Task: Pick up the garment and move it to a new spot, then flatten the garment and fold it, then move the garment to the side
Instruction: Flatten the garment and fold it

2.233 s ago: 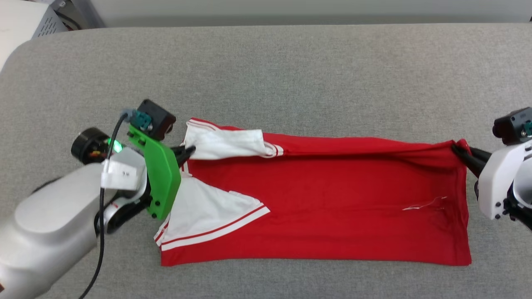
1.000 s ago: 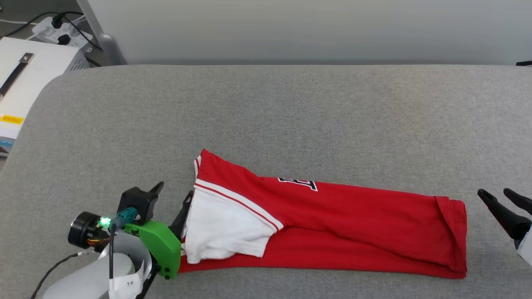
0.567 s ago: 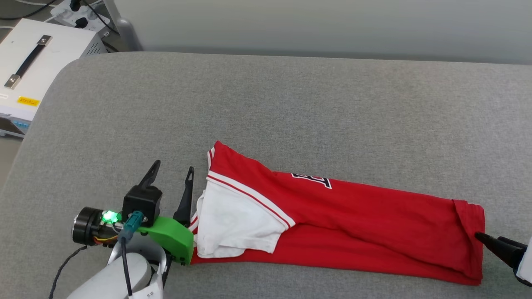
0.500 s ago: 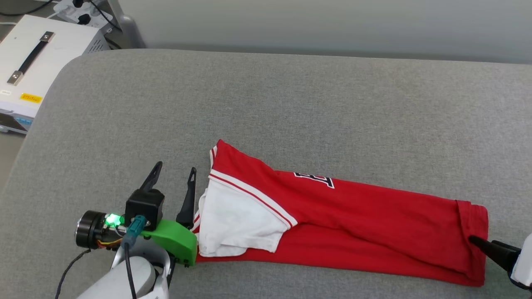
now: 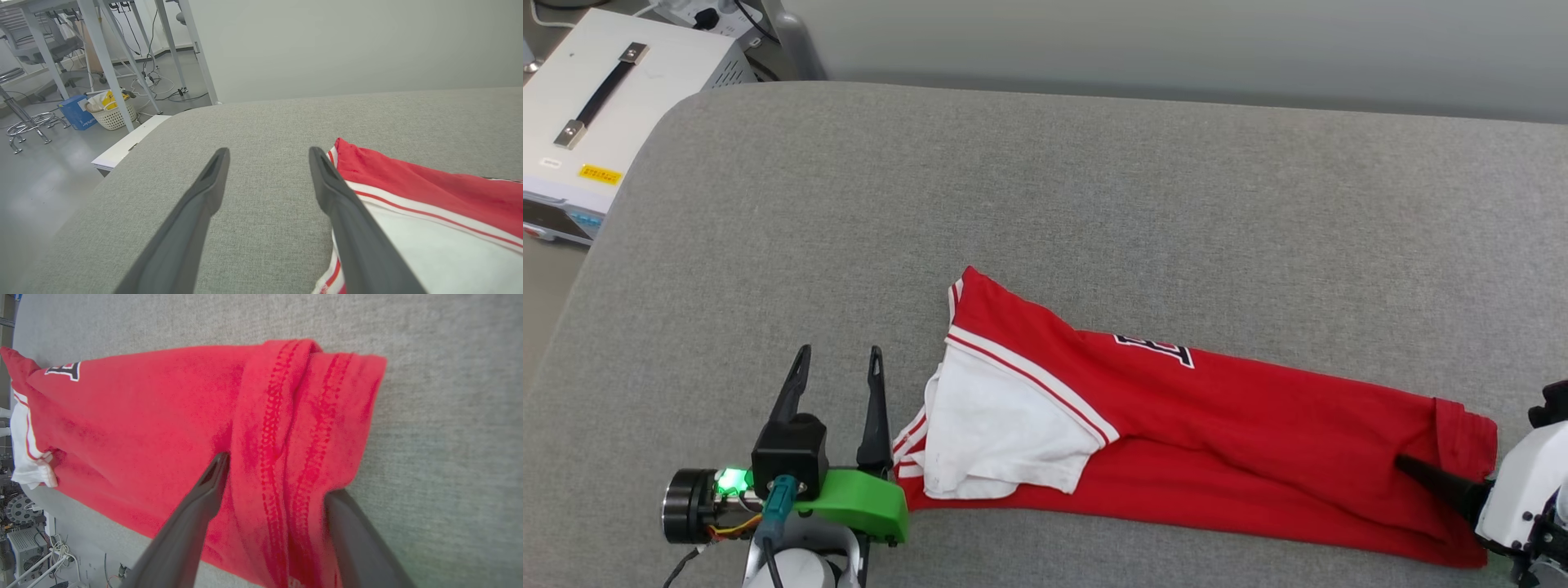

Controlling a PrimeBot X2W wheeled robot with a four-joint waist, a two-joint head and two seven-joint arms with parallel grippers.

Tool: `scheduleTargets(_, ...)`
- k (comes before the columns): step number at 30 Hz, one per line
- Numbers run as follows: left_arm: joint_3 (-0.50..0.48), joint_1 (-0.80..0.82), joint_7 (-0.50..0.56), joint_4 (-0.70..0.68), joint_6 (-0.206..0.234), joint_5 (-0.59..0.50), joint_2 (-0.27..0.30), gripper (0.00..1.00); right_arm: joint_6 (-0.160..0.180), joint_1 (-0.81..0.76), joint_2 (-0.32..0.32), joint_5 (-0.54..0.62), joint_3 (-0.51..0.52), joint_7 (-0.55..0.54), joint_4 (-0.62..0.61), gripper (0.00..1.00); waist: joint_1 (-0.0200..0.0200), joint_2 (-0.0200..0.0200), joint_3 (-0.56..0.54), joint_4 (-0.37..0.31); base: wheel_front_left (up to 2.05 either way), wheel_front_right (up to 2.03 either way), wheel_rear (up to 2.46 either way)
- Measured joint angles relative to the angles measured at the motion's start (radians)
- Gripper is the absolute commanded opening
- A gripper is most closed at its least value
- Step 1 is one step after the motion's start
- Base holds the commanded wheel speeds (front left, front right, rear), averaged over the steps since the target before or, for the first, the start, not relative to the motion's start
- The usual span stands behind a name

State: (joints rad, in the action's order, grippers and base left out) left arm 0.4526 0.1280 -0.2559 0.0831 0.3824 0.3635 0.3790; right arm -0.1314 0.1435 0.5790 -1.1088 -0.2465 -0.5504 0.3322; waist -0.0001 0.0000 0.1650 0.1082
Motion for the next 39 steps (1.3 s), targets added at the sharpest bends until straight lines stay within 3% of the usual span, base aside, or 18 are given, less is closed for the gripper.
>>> scheduleTargets(4,-0.07,-0.034,0.0,-0.001,-0.038,-0.061,-0.048,1.0,0.0,0.023,-0.005,-0.005,-0.047,0.02,0.015,1.0,0.0,0.0,-0.004,0.0,0.0,0.0,0.0)
scheduleTargets(5,-0.085,-0.04,0.0,-0.002,-0.046,-0.079,-0.06,1.0,0.0,0.027,-0.003,-0.002,-0.06,0.031,0.018,0.5,0.0,0.0,-0.006,0.001,0.0,0.0,0.0)
scheduleTargets(6,-0.096,-0.045,0.0,-0.003,-0.054,-0.09,-0.069,1.0,0.0,0.029,-0.002,0.002,-0.069,0.043,0.021,0.14,0.0,0.0,-0.007,0.001,0.0,0.0,0.0)
scheduleTargets(7,-0.109,-0.051,0.0,-0.003,-0.064,-0.103,-0.078,1.0,0.0,0.031,-0.002,0.004,-0.078,0.057,0.028,0.0,0.0,0.0,-0.01,0.001,0.0,0.0,0.0)
scheduleTargets(14,-0.168,-0.084,0.0,-0.004,-0.131,-0.186,-0.125,1.0,-0.001,0.035,0.029,0.004,-0.11,0.129,0.066,0.0,0.0,0.0,-0.034,-0.004,0.0,0.0,0.0)
scheduleTargets(25,-0.207,-0.116,0.0,-0.002,-0.203,-0.255,-0.165,1.0,0.0,-0.012,0.194,0.007,-0.074,0.196,0.1,0.0,0.0,0.0,-0.083,-0.02,0.0,0.0,0.0)
scheduleTargets(34,-0.232,-0.141,0.0,0.0,-0.233,-0.279,-0.193,1.0,0.0,-0.056,0.219,-0.03,-0.08,0.15,-0.148,0.0,0.0,0.0,-0.106,-0.034,0.0,0.0,0.0)
scheduleTargets(39,-0.235,-0.141,0.0,0.002,-0.249,-0.293,-0.208,1.0,0.0,-0.038,0.19,-0.044,-0.109,0.081,-0.281,0.0,0.0,0.0,-0.098,-0.026,0.0,0.0,0.0)
